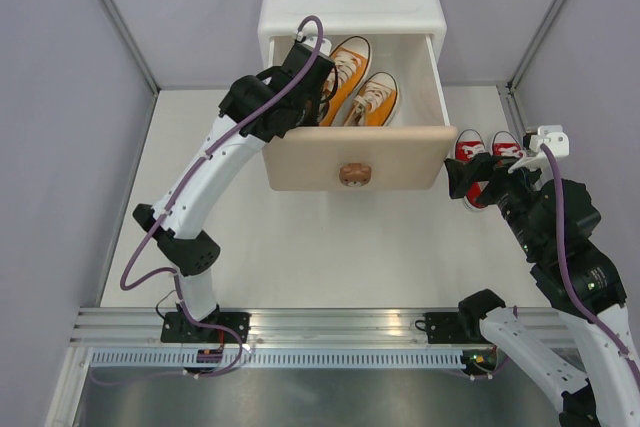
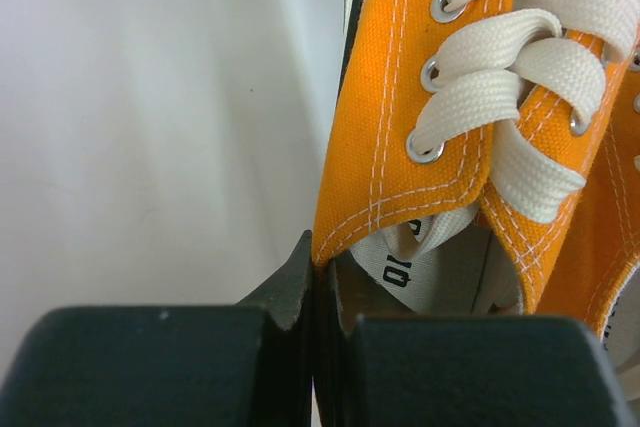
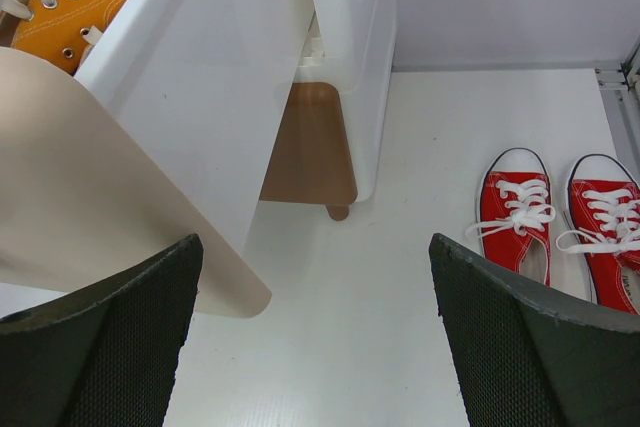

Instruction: Place and organize the shoes in the shoe cabinet

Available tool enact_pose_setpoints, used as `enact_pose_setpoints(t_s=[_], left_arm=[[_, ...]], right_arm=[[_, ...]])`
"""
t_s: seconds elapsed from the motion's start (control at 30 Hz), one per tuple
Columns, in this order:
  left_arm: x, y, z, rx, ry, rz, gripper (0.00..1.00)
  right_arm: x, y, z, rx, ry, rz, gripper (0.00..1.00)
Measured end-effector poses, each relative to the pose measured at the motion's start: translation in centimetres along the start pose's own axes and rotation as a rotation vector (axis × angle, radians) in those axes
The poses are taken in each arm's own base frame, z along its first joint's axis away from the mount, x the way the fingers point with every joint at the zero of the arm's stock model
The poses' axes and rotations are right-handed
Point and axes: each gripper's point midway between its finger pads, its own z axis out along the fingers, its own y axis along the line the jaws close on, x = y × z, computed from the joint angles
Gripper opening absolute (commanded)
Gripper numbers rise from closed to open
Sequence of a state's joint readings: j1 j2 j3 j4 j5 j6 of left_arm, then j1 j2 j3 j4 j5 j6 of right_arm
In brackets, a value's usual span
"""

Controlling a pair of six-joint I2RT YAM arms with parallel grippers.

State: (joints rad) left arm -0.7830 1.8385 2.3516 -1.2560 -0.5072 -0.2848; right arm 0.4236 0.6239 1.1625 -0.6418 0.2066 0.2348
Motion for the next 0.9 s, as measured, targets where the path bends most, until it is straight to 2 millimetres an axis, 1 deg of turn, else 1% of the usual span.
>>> enact_pose_setpoints(t_s=[0.9], left_arm=[[0.04, 0.61, 0.15, -0.042, -0.002, 0.01, 0.02]], right_arm=[[0.12, 0.01, 0.18, 0.001, 0.006, -0.002, 0.98]])
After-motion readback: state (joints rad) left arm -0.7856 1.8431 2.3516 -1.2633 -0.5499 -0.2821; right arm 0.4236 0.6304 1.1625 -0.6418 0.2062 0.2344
